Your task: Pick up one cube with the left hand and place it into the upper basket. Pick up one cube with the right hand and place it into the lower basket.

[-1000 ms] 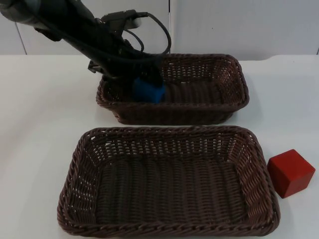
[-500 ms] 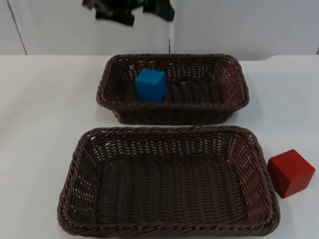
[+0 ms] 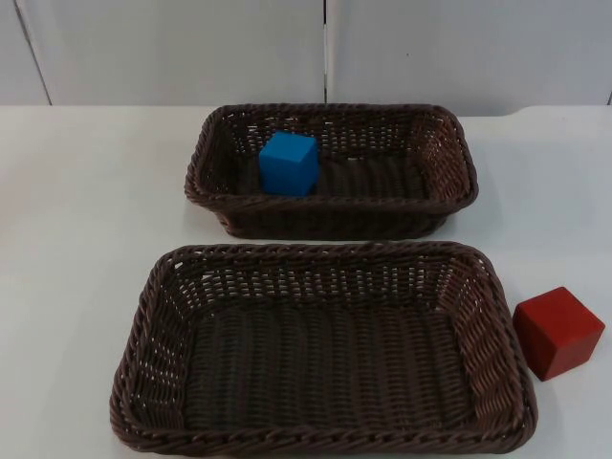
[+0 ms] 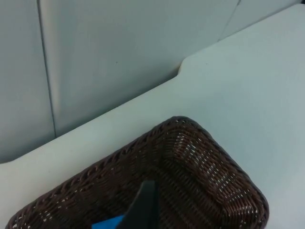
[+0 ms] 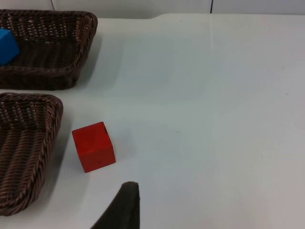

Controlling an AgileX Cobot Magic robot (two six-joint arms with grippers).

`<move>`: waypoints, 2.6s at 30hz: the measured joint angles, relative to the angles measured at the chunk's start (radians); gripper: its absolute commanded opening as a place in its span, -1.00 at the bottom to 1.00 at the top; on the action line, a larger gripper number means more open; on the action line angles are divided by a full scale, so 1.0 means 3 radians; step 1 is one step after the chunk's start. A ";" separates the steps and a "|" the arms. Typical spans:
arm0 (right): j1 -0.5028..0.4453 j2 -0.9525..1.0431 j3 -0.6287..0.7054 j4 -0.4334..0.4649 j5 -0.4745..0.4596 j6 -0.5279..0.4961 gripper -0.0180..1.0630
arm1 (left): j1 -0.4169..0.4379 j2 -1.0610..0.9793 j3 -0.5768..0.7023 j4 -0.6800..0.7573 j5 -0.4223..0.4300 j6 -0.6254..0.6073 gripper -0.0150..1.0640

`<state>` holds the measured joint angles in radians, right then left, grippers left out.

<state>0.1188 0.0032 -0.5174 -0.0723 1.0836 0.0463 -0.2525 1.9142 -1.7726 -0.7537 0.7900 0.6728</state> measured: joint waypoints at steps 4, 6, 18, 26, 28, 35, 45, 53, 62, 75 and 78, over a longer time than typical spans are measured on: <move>0.0000 0.0000 0.0000 0.0000 0.0000 -0.0006 0.98 | 0.0000 -0.0173 0.0157 0.0045 0.0014 0.0000 0.67; 0.0000 0.0000 0.0000 0.0000 0.0000 -0.0006 0.98 | 0.0000 -0.0243 0.0243 0.0059 0.0014 0.0000 0.67; 0.0000 0.0000 0.0000 0.0000 0.0000 -0.0014 0.98 | 0.0000 -0.0906 0.1097 0.0116 -0.0316 0.0000 0.67; 0.0000 0.0000 0.0000 0.0000 0.0000 -0.0014 0.98 | 0.0000 -0.1472 0.1754 0.0123 -0.0478 0.0000 0.67; 0.0000 0.0000 0.0000 0.0000 0.0000 -0.0014 0.98 | 0.0000 -0.1630 0.1931 0.0140 -0.0508 0.0000 0.67; 0.0000 0.0000 0.0000 0.0000 0.0000 -0.0014 0.98 | 0.0000 -0.2102 0.2355 0.0180 -0.0587 0.0000 0.67; 0.0000 0.0000 0.0000 0.0000 0.0000 -0.0014 0.98 | 0.0000 -0.2977 0.3069 0.0249 -0.0638 0.0000 0.67; 0.0000 0.0000 0.0000 0.0000 0.0000 -0.0014 0.98 | 0.0000 -0.3446 0.3373 0.0294 -0.0552 0.0000 0.67; 0.0000 0.0000 0.0000 0.0000 0.0000 -0.0014 0.98 | 0.0000 -0.3803 0.3398 0.0343 -0.0130 -0.0007 0.67; 0.0000 0.0000 0.0000 0.0000 0.0000 -0.0014 0.98 | 0.0000 -0.3858 0.3398 0.0343 -0.0042 -0.0291 0.67; 0.0000 0.0000 0.0000 0.0000 0.0000 -0.0014 0.98 | 0.0000 -0.3858 0.3398 0.0359 -0.0042 -0.0314 0.67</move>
<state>0.1188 0.0032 -0.5174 -0.0723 1.0836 0.0422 -0.2525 0.7569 -0.7532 -0.6458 0.7773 0.5787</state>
